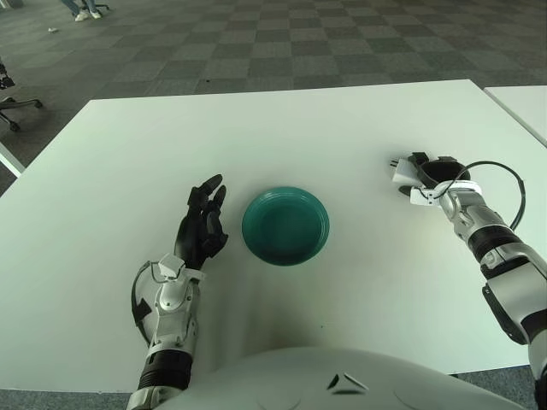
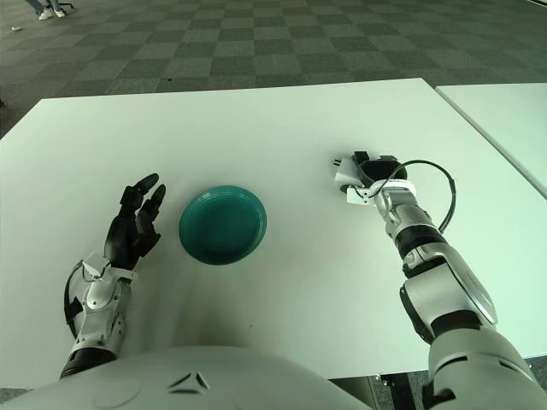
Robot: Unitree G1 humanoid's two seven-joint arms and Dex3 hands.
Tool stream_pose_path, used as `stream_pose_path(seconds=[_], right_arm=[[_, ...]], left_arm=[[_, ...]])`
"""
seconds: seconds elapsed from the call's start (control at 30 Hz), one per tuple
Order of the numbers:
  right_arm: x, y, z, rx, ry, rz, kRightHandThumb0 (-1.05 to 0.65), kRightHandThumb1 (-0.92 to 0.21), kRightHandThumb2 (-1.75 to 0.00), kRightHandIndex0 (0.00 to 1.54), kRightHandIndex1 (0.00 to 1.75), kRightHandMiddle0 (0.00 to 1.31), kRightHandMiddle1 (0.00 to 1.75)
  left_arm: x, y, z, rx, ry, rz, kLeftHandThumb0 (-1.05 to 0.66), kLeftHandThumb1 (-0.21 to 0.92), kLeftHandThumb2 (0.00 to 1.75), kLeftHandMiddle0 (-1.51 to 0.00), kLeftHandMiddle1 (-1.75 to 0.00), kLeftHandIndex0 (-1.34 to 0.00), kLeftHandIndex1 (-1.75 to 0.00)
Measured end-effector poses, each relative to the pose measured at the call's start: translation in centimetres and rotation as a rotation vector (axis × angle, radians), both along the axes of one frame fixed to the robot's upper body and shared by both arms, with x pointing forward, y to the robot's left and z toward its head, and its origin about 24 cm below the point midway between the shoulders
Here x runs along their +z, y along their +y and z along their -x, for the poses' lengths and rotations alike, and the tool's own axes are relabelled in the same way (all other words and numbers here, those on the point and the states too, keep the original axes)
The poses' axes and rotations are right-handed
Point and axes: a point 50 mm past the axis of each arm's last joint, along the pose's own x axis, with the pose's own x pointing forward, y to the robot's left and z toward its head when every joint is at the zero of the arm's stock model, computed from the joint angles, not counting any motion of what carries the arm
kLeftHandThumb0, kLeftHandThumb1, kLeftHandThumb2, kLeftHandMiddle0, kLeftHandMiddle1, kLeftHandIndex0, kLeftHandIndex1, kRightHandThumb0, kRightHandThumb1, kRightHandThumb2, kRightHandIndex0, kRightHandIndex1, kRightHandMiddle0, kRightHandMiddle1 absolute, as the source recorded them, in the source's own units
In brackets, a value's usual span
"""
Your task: Put the charger into the plate.
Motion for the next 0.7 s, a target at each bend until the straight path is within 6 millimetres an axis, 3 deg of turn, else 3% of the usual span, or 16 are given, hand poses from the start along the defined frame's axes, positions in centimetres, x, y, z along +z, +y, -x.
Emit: stream_pose_path(seconds=[0.27,0.6,0.7], right_arm=[[0.17,0.23,-0.32,0.008,-0.02,0.008,-0.79,-0.92,-0.61,0.77,1.74,0.13,1.74],[-0.07,0.4,-0.06,0.031,-0.063,-0.023,-0.63,-0.92,-0.63,0.81,1.75,0.41,1.75],[-0.17,0.42,0.07,0.038,-0.073,-0.04,-0.47,-0.78,-0.75,0.81,1.75,0.36,1.75]], left_arm=[[0.01,0.03,-0.09,0.0,-0.003,0.005,-0.95,0.92,0.84,-0.36,-0.03,0.0,-0.94],[-0.01,0.13,-0.05,-0.001,-0.002,0.008,-0.93,0.92,0.84,-0.36,-0.03,0.0,-0.94],[-0.03,0.16,-0.04,-0.001,0.0,0.008,-0.92,0.92,0.83,-0.36,-0.03,0.0,-0.93]])
